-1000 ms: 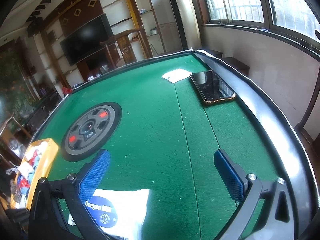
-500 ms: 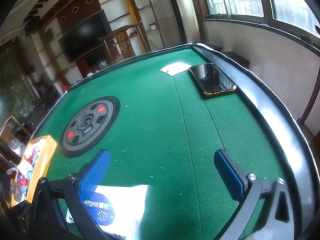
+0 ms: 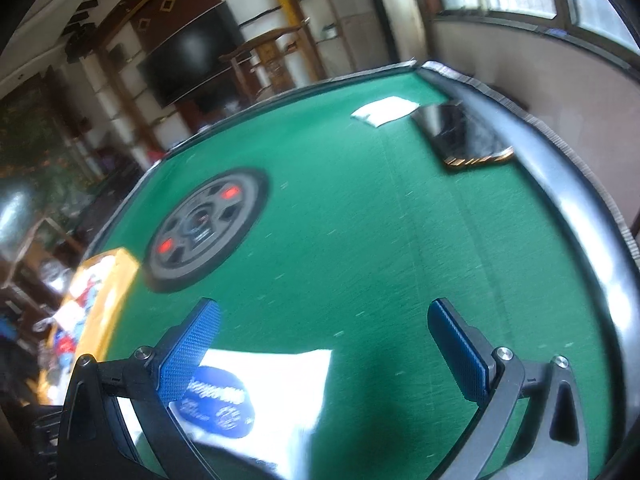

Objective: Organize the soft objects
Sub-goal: 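Grasp the white-and-blue Deeyeo wipes pack with the right gripper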

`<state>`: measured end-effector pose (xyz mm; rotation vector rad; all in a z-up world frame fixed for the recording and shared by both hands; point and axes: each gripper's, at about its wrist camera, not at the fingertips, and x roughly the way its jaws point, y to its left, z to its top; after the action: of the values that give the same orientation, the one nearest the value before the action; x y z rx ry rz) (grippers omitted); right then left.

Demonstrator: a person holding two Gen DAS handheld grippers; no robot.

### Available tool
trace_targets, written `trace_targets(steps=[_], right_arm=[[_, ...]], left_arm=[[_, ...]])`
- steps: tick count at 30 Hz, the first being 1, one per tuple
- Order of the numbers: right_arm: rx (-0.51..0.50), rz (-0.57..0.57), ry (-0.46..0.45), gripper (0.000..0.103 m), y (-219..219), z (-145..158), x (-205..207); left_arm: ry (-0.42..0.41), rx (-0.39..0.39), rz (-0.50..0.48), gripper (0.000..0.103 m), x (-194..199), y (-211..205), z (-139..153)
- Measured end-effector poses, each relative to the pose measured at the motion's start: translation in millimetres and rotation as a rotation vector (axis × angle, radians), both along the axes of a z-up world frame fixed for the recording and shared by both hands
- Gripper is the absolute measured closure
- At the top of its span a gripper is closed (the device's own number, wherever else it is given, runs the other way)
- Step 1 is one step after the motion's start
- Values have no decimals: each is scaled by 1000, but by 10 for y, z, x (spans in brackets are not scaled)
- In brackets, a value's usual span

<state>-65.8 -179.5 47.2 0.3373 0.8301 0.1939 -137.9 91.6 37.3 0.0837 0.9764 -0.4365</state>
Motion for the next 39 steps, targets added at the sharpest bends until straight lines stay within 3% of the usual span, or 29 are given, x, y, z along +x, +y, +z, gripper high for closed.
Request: trace_targets(steps=[4, 6, 8, 10, 12, 15, 17, 19, 22, 26, 28, 30, 34, 37, 39], right_arm=[[43, 84, 87, 1, 133, -80, -11], [36, 109, 143, 1, 210, -136, -19], [13, 118, 182, 1, 312, -154, -23], [-4, 131, 199, 1, 404, -123, -25], [-55, 143, 195, 1, 520, -41, -4], [-268, 191, 96, 1, 812, 157, 17], [-334, 268, 66, 1, 996, 187, 90], [-320, 351, 97, 1, 1096, 92, 228], [-255, 361, 232, 0, 1028, -158, 442], [-67, 378, 318, 1, 802, -135, 234], [-41, 429, 340, 1, 794, -130, 58], [-86, 461, 330, 1, 856, -127, -67], [-302, 449, 223, 1, 1035, -33, -167], [-326, 466, 208, 1, 1214, -32, -117], [-408, 482, 218, 1, 1335, -163, -118]], left_arm=[[-5, -82, 21, 97, -85, 162, 77], [-28, -118, 36, 87, -151, 264, 169], [-33, -147, 57, 62, -208, 359, 227], [-35, -171, 83, 54, -244, 443, 253], [-37, -192, 94, 54, -284, 492, 267], [-23, -225, 107, 52, -337, 560, 266], [-8, -254, 119, 49, -369, 612, 255], [7, -280, 132, 49, -394, 652, 241], [7, -286, 141, 48, -441, 695, 235], [7, -282, 138, 48, -495, 738, 240], [7, -284, 134, 48, -494, 761, 243], [0, -288, 124, 47, -490, 742, 246], [-9, -280, 103, 47, -512, 632, 269], [-14, -252, 77, 47, -557, 521, 293], [-22, -227, 68, 43, -574, 458, 304]])
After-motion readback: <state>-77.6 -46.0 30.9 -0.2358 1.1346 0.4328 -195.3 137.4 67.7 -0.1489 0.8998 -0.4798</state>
